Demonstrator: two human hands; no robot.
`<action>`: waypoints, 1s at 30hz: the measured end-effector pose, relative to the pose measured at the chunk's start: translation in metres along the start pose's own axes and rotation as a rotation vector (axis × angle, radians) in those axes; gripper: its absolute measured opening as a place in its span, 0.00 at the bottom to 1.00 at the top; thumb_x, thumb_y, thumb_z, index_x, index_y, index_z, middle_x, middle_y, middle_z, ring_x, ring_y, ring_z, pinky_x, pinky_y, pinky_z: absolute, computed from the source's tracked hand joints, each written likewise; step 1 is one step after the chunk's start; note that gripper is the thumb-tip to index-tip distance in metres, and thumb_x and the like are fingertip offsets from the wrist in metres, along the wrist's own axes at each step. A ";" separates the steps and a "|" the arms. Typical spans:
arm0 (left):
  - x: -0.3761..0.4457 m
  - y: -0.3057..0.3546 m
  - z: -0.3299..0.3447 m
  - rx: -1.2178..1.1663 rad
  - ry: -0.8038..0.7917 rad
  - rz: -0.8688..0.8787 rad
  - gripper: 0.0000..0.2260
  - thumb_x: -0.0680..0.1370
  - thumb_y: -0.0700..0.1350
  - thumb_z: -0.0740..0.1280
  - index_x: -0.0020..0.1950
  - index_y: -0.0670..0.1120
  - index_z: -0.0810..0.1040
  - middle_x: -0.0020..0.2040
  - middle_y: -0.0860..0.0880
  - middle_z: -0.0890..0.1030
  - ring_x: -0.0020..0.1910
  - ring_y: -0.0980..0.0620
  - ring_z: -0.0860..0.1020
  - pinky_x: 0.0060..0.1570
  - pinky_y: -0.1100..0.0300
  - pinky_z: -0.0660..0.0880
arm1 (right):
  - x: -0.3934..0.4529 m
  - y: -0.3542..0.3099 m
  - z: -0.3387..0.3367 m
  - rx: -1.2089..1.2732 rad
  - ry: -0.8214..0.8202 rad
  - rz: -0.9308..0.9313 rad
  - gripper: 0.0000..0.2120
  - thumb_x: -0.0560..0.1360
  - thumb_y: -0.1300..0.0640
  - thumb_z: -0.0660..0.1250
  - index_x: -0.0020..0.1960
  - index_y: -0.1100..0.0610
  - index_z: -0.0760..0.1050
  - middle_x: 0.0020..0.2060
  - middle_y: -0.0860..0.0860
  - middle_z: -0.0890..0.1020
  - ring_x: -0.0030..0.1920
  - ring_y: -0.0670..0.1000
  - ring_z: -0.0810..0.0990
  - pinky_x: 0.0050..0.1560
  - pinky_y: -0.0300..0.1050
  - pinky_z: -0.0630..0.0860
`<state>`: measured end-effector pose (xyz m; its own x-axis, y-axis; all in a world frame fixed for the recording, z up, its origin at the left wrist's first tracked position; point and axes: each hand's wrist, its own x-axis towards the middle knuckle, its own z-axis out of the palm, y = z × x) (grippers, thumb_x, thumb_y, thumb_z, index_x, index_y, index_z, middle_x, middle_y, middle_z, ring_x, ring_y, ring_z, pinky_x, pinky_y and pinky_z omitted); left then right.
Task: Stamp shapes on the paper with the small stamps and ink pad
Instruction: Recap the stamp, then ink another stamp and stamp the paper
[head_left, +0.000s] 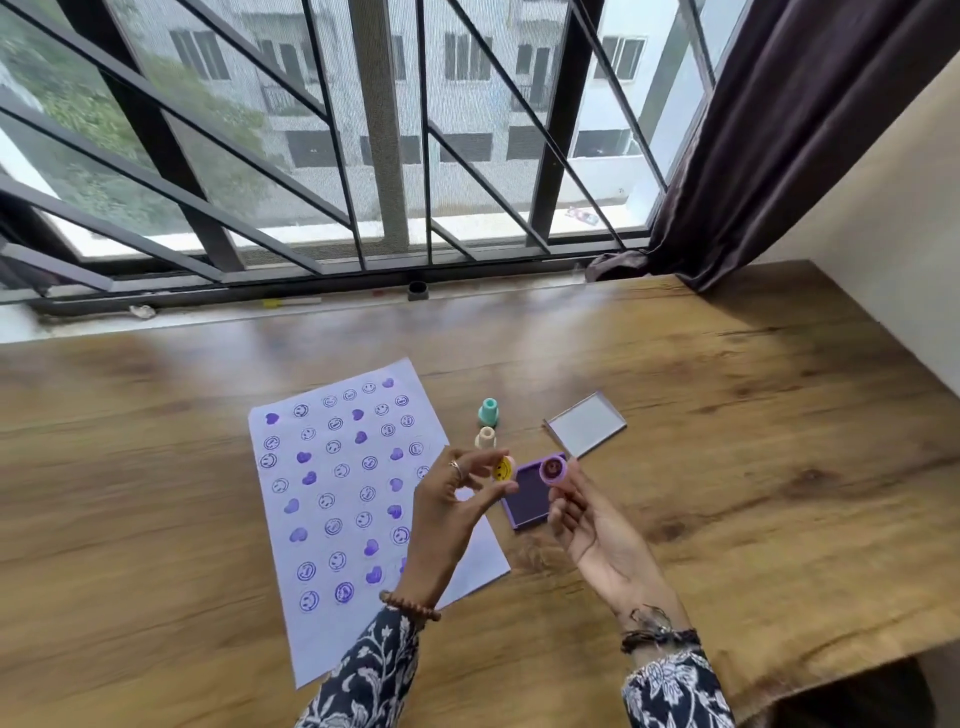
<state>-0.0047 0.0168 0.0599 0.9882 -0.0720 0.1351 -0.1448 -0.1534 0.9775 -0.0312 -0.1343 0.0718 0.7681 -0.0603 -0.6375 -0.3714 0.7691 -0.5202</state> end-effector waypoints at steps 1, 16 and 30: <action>-0.002 -0.003 -0.002 0.021 -0.009 0.004 0.15 0.67 0.36 0.74 0.50 0.50 0.80 0.43 0.47 0.79 0.40 0.58 0.77 0.41 0.68 0.74 | 0.000 0.000 -0.001 0.003 -0.002 -0.010 0.07 0.75 0.58 0.63 0.43 0.62 0.76 0.25 0.52 0.81 0.24 0.44 0.79 0.25 0.35 0.78; -0.022 -0.035 -0.002 0.241 -0.205 -0.033 0.12 0.70 0.37 0.71 0.51 0.48 0.79 0.58 0.48 0.80 0.51 0.54 0.78 0.46 0.66 0.72 | -0.001 0.011 0.008 -1.169 0.303 -0.455 0.06 0.67 0.56 0.73 0.44 0.54 0.80 0.38 0.49 0.83 0.41 0.49 0.81 0.36 0.38 0.74; -0.021 -0.045 0.004 0.379 -0.246 -0.030 0.12 0.71 0.39 0.71 0.53 0.47 0.78 0.59 0.49 0.80 0.49 0.50 0.78 0.47 0.60 0.71 | 0.010 0.014 0.029 -1.752 0.319 -0.707 0.05 0.76 0.59 0.63 0.48 0.59 0.75 0.47 0.56 0.79 0.44 0.53 0.77 0.37 0.38 0.66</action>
<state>-0.0189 0.0216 0.0124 0.9577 -0.2869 0.0205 -0.1696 -0.5056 0.8459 -0.0135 -0.1060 0.0744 0.9581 -0.2831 -0.0439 -0.2699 -0.8403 -0.4702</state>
